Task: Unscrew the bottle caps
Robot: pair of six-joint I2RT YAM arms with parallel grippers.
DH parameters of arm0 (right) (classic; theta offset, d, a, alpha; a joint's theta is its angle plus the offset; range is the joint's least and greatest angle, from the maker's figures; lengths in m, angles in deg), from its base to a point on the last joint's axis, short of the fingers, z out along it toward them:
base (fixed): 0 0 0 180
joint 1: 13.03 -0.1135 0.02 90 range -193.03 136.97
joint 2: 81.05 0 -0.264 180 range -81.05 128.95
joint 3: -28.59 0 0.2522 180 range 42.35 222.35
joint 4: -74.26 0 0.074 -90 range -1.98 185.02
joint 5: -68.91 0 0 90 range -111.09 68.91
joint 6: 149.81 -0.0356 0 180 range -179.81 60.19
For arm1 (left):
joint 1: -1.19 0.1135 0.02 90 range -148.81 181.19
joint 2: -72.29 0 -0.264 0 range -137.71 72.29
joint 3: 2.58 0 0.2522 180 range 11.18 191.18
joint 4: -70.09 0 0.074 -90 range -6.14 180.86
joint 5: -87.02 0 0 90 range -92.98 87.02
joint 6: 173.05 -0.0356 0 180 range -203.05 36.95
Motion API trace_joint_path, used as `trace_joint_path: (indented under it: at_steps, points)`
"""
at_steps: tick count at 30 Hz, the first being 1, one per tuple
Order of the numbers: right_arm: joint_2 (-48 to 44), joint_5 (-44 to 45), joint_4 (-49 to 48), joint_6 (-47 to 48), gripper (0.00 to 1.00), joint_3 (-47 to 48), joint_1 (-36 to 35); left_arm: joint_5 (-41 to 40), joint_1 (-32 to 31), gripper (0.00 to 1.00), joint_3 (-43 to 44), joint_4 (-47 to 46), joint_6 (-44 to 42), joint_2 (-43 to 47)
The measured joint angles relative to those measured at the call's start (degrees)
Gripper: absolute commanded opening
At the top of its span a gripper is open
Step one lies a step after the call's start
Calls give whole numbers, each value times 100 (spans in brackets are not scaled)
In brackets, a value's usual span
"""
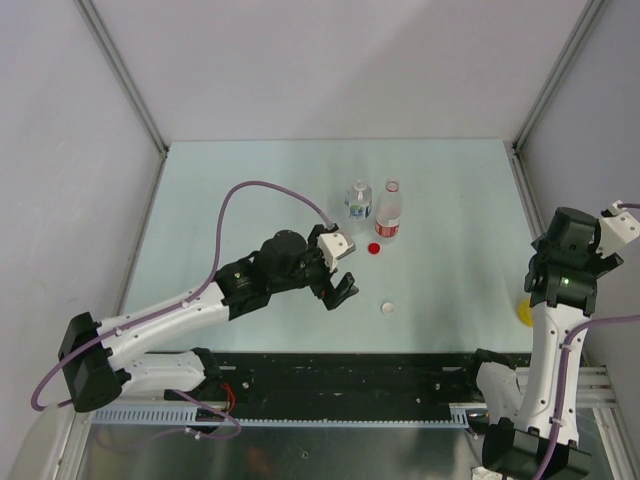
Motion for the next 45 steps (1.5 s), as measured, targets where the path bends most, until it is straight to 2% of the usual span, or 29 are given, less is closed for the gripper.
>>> trace_joint_path:
  at_steps: [10,19,30,37,42,45]
  points:
    - [-146,393,-7,9,63,-118,184,-42,0,99,0,-2,-55,0]
    - [81,804,-90,-258,56,-195,374,-42,0,99,-2,-2,-68,70]
    - [549,564,-457,-743,48,-553,691,-39,0,99,-4,0,-155,138]
    - [737,452,-826,-881,38,-802,752,-44,0,99,-4,0,-166,186]
    - [579,470,-1161,-881,20,-1036,796,-144,0,99,-4,0,-205,186]
    - [468,463,-1311,-881,15,-1202,798,-223,0,99,-4,-2,-216,186]
